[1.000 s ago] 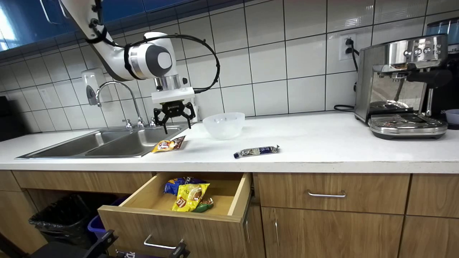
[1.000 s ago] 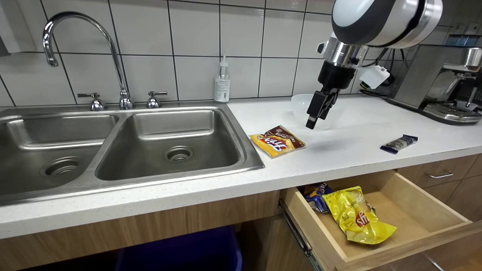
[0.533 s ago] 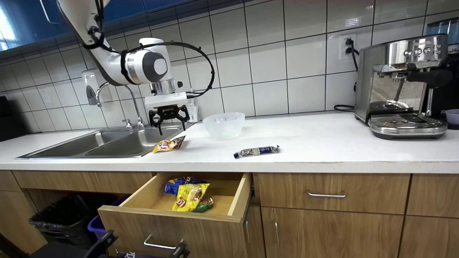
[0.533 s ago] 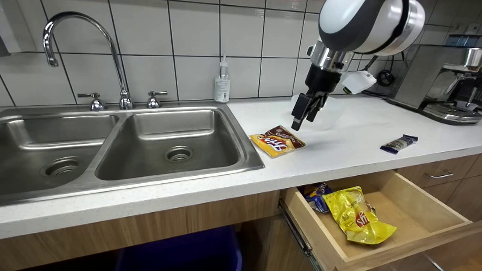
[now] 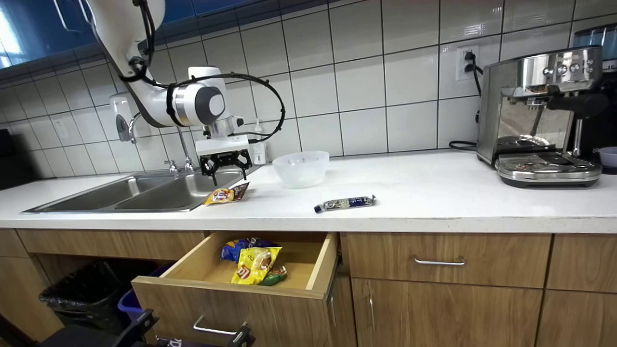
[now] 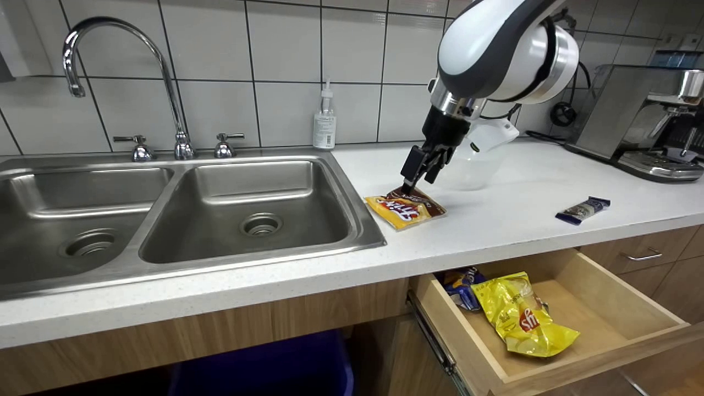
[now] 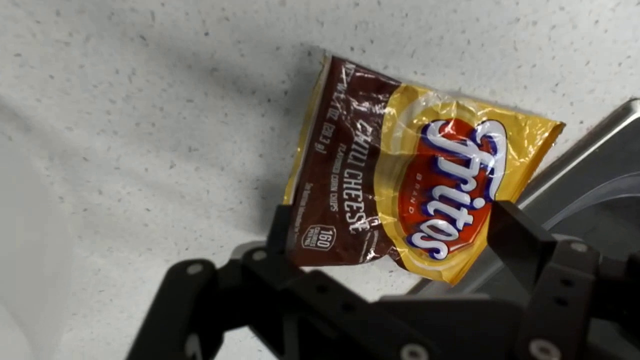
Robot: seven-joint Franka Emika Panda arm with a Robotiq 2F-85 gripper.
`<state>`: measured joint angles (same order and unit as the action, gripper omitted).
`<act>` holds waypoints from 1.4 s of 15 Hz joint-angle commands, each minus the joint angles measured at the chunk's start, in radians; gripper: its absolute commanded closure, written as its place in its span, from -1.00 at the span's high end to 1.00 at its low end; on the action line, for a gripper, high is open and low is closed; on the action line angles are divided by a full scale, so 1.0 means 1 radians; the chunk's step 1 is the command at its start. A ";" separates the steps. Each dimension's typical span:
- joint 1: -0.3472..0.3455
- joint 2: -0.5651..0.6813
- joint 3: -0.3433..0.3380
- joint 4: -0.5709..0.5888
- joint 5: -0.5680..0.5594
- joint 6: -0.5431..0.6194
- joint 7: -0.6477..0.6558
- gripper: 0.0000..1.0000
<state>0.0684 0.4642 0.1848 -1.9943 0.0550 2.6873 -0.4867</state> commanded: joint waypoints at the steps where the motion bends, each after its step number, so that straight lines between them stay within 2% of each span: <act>1: -0.002 0.053 0.019 0.064 -0.031 0.017 0.037 1.00; 11: 0.009 0.122 0.025 0.127 -0.058 0.040 0.045 1.00; 21: 0.014 0.152 0.017 0.132 -0.097 0.043 0.067 1.00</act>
<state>0.0808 0.6006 0.2019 -1.8846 -0.0090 2.7270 -0.4581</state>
